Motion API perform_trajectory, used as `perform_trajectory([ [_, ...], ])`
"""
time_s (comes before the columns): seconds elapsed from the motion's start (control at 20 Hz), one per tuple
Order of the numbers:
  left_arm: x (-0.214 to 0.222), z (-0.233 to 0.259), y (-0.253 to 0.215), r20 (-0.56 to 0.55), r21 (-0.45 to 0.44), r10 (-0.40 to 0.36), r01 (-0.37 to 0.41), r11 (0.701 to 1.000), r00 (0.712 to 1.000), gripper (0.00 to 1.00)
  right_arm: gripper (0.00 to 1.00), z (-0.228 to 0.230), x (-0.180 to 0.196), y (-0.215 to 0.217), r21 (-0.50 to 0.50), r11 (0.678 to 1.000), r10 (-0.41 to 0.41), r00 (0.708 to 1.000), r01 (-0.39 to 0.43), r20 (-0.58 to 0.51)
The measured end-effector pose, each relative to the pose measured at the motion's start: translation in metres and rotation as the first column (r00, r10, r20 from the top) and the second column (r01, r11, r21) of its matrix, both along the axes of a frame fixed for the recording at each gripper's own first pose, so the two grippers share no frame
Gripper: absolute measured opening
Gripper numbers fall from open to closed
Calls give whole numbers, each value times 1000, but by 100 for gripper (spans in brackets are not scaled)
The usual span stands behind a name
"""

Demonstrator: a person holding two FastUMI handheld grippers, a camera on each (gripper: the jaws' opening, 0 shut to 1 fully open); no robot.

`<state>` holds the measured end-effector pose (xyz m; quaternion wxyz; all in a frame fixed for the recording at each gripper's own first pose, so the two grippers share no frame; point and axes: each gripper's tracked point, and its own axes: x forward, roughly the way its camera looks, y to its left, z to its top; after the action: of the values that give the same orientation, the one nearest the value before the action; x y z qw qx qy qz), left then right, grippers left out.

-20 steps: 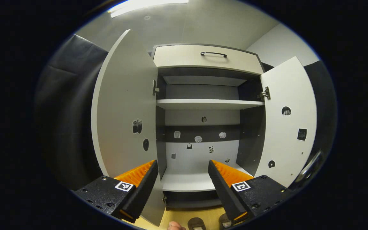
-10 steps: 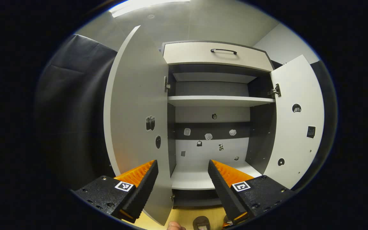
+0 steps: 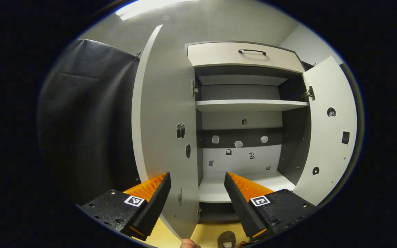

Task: Grab one shoe with the right hand and put it into the shoe cabinet, grab the other shoe with the left hand and put it into the shoe cabinet; then close the right door with the right hand and the left door with the left hand.

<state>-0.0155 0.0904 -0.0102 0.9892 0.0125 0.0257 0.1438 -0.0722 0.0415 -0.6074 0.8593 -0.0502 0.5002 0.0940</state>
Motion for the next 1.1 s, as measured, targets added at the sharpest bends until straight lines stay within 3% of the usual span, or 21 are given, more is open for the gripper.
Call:
perform_trajectory([
  [0.05,1,-1,1,-1,4,1,-1,1000,1000,94,89,-4,6,-1,-17,1000,3,1000,-3,17],
  [0.2,3,-2,1,-9,20,5,-5,1000,1000,94,92,-14,16,-4,-51,999,-18,1000,19,21],
  [0.25,4,-4,1,-13,23,6,-5,1000,1000,94,83,-18,21,-6,-54,998,-29,999,31,31],
  [0.3,5,-4,0,-16,23,5,-4,1000,1000,93,81,-20,26,-10,-73,996,-40,998,43,43],
  [0.4,9,-7,-1,-20,14,1,-1,1000,1000,94,52,-17,31,-21,-101,993,-53,996,59,65],
  [0.45,10,-10,-2,-23,8,-3,3,1000,1000,94,31,-18,31,-18,-89,994,-60,996,66,69],
  [0.5,11,-11,-2,-28,4,-4,4,1000,1000,93,28,-16,33,-20,-103,992,-65,995,73,80],
  [0.55,12,-13,-2,-30,0,-6,6,1000,1000,94,11,-15,32,-21,-117,991,-56,995,65,81],
  [0.9,18,-17,-5,-30,-19,-21,20,1000,999,94,10,27,43,-15,-98,994,-29,985,46,168],
  [1.1,21,-23,-5,-33,-38,-26,25,999,999,94,10,93,64,-15,-67,997,-27,956,49,291],
])
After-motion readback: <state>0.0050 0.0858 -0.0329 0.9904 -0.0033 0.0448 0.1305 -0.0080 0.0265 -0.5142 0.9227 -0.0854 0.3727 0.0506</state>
